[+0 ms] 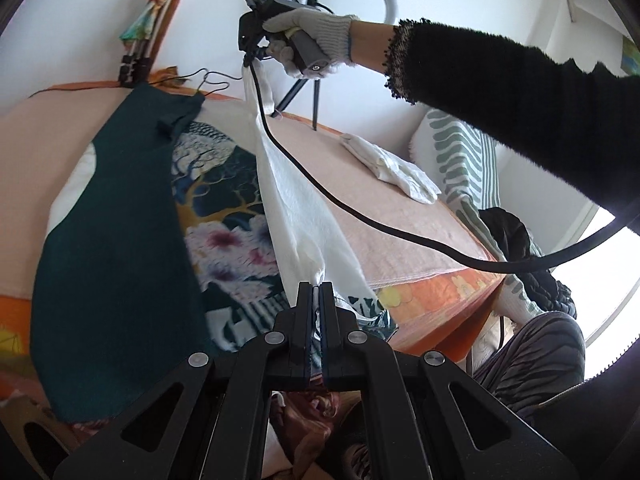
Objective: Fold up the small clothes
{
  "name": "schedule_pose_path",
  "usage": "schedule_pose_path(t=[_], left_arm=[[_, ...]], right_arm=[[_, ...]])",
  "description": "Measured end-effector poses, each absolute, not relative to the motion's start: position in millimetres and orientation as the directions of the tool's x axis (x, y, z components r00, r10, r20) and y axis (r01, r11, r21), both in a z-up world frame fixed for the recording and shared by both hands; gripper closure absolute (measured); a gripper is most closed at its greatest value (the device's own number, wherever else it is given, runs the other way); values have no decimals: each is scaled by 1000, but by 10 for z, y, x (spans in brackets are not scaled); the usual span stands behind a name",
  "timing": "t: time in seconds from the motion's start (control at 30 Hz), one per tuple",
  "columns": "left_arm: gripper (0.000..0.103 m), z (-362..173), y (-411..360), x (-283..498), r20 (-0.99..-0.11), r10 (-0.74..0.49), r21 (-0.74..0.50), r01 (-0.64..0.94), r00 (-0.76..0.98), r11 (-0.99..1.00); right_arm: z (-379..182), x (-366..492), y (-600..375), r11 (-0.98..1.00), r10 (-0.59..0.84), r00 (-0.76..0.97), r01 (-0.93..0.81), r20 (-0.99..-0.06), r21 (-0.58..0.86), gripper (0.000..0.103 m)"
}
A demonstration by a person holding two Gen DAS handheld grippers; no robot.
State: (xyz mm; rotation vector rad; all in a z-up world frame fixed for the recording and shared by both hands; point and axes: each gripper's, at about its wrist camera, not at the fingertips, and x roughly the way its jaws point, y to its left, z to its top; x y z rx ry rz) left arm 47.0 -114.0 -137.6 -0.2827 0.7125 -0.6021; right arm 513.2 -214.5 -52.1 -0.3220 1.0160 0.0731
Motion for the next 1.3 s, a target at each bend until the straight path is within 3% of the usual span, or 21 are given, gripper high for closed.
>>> schedule_pose_path(t=[0.27,0.37,0.43,0.5,0.57,0.77,0.9,0.97,1.17,1.3], left_arm=[[101,-1482,-927,472,-535,-584,-460,369,610,807],[101,-1497,-891,464,-543,-579,-458,363,608,811],[98,-1482,-864,445,-549,-573,-450,363,608,816],[93,-1439,-823,383,-556,-562,-436,361,613,824],[90,-1391,-791,296,-551,-560,-418,376,619,827],[87,-1215,-727,121,-553,-543,-345,419,632,840],[76,-1104,-645,184,-551,-551,-329,443,627,834],[76,-1074,-618,249,-562,-550,-307,462,618,832],[76,-1008,-748,377,-611,-544,-180,569,575,803],[63,-1026,-1040,338,-661,-529,-21,691,533,722]], right_arm=[[-840,5183,-1470,910,-126,520,-278,-845,-307,102],[-966,5225,-1344,916,-88,480,-306,-873,-260,100],[-979,5219,-1297,925,-47,463,-315,-885,-214,92],[-939,5174,-1259,927,20,451,-344,-892,-153,63],[-824,5080,-1240,925,61,472,-358,-879,-129,57],[-334,4726,-1469,925,177,506,-378,-844,-33,57],[-87,4332,-1843,926,223,528,-376,-820,9,57],[-17,4062,-2078,926,235,535,-378,-811,19,57],[4,3167,-2850,924,294,530,-371,-795,94,57],[-130,2523,-3231,923,314,524,-362,-791,127,57]])
